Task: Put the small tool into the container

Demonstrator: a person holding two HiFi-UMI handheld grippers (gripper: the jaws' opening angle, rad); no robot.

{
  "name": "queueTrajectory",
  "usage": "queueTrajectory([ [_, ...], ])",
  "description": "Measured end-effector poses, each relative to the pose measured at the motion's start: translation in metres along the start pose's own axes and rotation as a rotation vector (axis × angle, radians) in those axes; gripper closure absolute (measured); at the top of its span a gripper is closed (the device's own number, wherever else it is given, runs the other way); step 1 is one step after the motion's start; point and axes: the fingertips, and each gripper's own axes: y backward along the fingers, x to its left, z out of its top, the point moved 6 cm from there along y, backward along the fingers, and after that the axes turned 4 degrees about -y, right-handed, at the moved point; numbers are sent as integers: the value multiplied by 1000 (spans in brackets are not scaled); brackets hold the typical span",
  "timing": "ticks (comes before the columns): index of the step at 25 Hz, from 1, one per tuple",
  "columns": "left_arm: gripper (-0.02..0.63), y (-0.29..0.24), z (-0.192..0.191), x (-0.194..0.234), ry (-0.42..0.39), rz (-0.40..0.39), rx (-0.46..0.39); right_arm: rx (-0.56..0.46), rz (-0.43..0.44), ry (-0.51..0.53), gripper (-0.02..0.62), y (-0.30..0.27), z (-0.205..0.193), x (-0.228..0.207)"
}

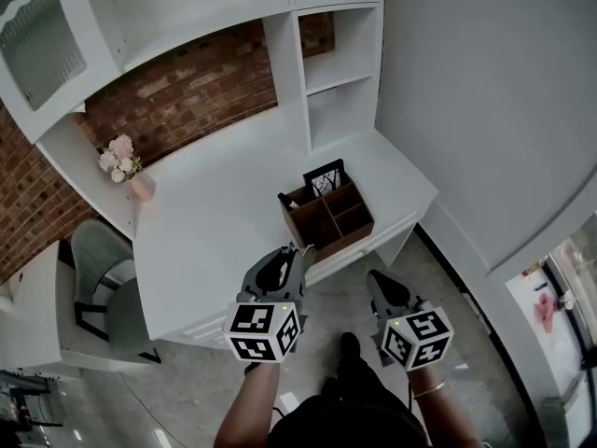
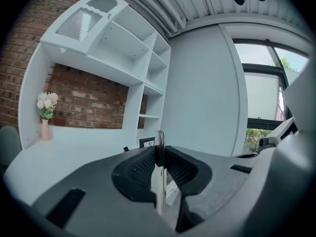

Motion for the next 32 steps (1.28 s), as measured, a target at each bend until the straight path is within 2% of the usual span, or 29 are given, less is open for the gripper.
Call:
queueTrajectory([
  [15,532,-93,39,12,-27,28,-13,17,83,-21,591,-80,35,-52],
  [24,532,-135,37,22,-13,56,10,35,87,-31,591,-109,47,-88],
  [32,532,-146,23,29,19,71,31,47,114,-28,591,-133,54,-95],
])
